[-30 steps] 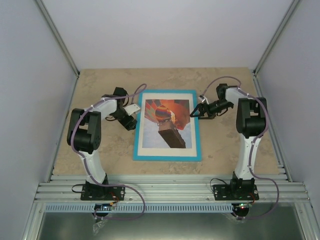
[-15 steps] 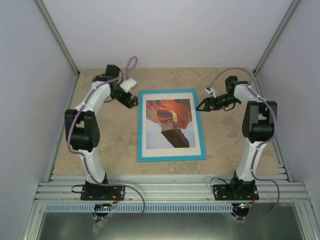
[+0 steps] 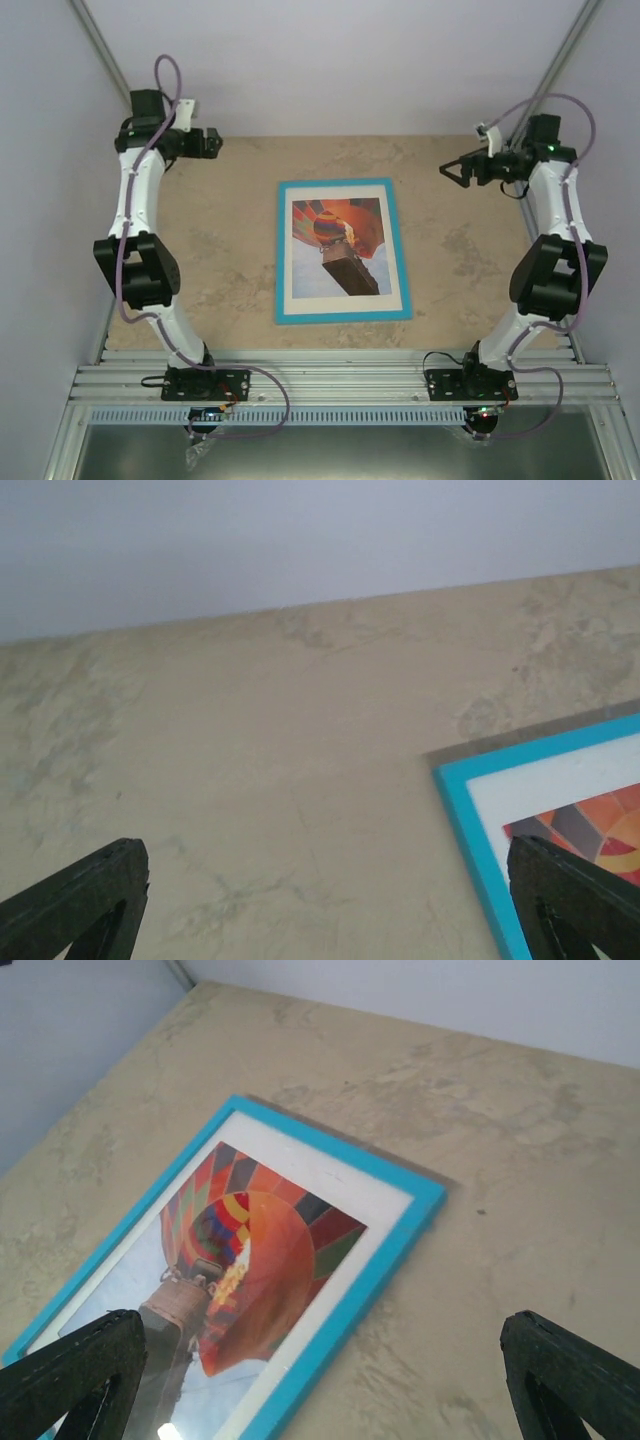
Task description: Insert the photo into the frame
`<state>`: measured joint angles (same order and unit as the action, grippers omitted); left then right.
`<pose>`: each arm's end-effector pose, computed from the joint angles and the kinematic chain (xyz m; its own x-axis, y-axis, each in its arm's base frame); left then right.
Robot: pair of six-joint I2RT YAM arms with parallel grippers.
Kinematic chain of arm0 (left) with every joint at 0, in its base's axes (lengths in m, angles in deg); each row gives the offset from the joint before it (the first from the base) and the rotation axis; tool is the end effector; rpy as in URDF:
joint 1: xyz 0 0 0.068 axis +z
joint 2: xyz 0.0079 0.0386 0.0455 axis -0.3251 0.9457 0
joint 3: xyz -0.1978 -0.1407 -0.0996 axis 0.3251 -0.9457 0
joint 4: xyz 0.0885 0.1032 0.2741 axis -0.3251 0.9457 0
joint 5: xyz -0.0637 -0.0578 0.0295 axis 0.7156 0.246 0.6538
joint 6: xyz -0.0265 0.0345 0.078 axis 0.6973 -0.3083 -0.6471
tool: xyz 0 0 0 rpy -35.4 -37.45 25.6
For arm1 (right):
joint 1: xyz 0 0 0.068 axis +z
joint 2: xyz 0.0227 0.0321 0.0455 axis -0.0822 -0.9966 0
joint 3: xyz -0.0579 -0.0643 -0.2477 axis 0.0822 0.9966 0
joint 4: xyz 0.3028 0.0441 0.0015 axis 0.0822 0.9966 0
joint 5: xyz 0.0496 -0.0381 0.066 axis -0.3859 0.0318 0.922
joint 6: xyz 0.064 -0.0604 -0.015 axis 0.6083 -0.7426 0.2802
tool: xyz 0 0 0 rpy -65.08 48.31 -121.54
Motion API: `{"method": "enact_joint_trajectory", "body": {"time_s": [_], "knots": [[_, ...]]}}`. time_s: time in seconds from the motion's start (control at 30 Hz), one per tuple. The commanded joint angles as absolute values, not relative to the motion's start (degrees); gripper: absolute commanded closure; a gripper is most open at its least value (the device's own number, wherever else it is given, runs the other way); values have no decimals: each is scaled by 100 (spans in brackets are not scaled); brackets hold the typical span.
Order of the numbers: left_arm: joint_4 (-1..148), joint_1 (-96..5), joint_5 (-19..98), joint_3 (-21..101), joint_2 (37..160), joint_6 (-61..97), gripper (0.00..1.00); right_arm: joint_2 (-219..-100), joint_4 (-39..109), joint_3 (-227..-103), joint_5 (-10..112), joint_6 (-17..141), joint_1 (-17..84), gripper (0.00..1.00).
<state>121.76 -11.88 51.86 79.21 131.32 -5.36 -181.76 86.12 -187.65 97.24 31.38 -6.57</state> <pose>0.4954 0.0334 0.3286 -0.6357 0.1090 -0.7642 0.2725 0.9579 -0.0900 0.4457 -0.0237 0.2894 -0.6327 -0.1170 -0.7655 -0.6149 0.6767 0.4049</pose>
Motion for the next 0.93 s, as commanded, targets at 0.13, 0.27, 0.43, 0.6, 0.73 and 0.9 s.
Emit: {"method": "enact_joint_trajectory", "body": {"time_s": [0.13,0.27,0.43,0.6,0.73,0.9], "knots": [[11291,-998,4808,6025,12354,66,1,-17741,7585,-17117,10007,3372,-1518,2],[10990,-999,4546,5157,12222,155,1,-17662,7323,-16356,9899,3222,-1661,2],[10796,-997,4534,4529,12223,194,1,-17631,7028,-15675,9775,3116,-1672,2],[10706,-993,4455,4261,12274,271,1,-17682,6971,-15505,9755,3082,-1669,2],[10798,-994,4526,4317,12383,210,1,-17694,6943,-15512,9757,3113,-1665,2],[10811,-997,4569,4410,12433,159,1,-17709,6949,-15561,9715,3144,-1664,2]]}}
